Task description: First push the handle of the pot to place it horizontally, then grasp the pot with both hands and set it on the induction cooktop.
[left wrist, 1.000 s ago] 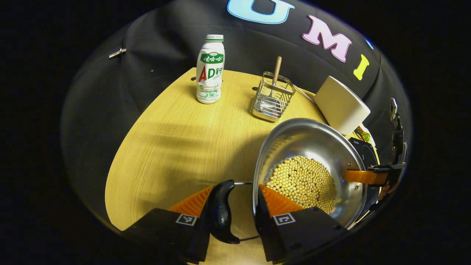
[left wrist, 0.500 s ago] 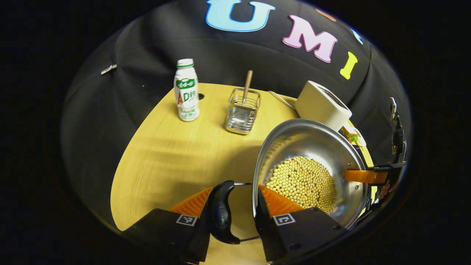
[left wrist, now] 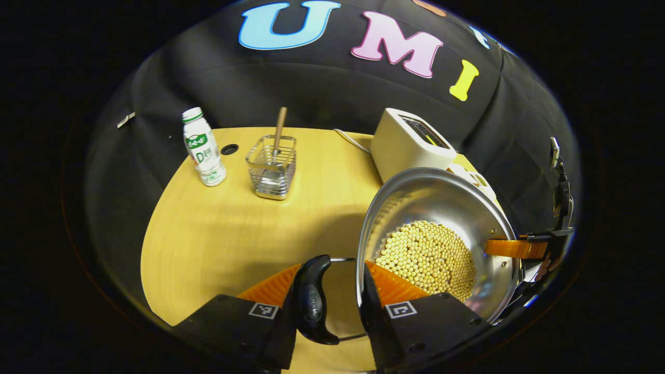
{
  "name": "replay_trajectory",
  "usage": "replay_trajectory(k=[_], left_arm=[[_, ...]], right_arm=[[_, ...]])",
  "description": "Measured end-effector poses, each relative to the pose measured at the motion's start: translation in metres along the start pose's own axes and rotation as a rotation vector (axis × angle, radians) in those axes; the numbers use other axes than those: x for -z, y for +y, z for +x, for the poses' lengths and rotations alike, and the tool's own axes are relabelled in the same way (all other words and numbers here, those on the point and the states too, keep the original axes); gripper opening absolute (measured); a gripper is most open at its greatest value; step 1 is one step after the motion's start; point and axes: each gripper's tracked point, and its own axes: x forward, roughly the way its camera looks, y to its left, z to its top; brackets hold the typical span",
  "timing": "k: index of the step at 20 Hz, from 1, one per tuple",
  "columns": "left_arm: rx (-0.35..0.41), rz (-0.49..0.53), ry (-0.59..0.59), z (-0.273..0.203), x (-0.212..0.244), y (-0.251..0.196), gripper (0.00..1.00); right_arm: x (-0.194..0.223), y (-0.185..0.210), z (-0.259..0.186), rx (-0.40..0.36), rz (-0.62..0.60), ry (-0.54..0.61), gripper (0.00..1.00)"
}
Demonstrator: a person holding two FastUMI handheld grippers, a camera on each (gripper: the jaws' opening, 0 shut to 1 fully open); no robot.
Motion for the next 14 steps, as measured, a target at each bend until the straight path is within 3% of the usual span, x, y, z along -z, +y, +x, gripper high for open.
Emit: replay_trajectory(k=[14], left_arm=[[0.059,0.034,-0.007,0.050,-0.006,-0.137,0.60]], right_arm=[[-0.020,-0.138,-0.019,0.064,0.045,-0.026,0.54]])
